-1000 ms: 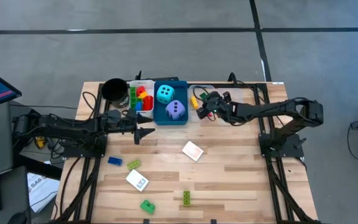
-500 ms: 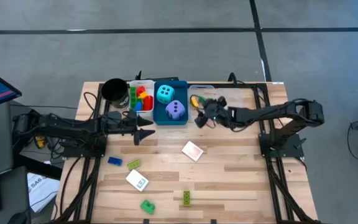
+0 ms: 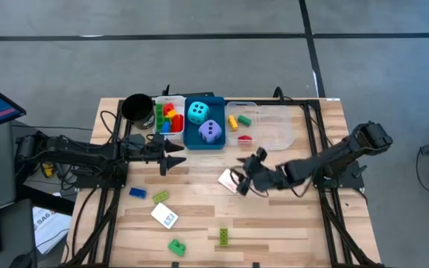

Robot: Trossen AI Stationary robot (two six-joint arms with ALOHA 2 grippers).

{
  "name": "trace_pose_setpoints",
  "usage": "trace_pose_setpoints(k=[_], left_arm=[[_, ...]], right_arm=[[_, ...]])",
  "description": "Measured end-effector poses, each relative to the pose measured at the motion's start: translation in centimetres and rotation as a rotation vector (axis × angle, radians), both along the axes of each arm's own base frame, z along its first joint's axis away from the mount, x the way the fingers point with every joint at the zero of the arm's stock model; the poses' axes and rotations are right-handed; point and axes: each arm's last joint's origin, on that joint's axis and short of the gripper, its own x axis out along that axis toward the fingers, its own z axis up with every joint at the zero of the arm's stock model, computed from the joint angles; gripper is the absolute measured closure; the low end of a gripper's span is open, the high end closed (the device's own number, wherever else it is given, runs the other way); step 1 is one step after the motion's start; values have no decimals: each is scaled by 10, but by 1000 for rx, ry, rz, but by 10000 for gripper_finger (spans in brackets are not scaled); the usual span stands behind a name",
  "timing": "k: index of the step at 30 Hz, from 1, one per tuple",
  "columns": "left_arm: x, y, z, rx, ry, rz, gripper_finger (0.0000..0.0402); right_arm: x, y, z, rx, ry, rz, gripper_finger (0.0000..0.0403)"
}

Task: Pick & Place Toys
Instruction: Put the left green game piece into the left transparent bin

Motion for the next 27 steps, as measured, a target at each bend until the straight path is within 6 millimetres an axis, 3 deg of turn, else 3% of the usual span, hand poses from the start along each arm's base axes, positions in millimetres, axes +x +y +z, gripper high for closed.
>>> trace_pose_setpoints(k=[3, 6, 9, 13, 20, 27], left_arm=[[1, -1, 3, -3, -29, -20, 120], [2, -7, 5, -30, -49, -162, 120], [4, -16, 13, -48, -73, -308, 120], [10, -31, 25, -10, -63, -357, 120], [5, -56, 29, 88, 380, -284, 120], [-9, -71, 34, -19, 615, -273, 120]], right_arm=[[-4, 20, 4, -27, -53, 28, 192], [-8, 33, 7, -69, -84, 44, 194], [-7, 40, 3, -128, -91, 23, 194], [3, 41, -10, -172, -82, 14, 193], [25, 32, -41, -148, -61, 32, 195], [41, 24, -39, -111, -82, 120, 195]])
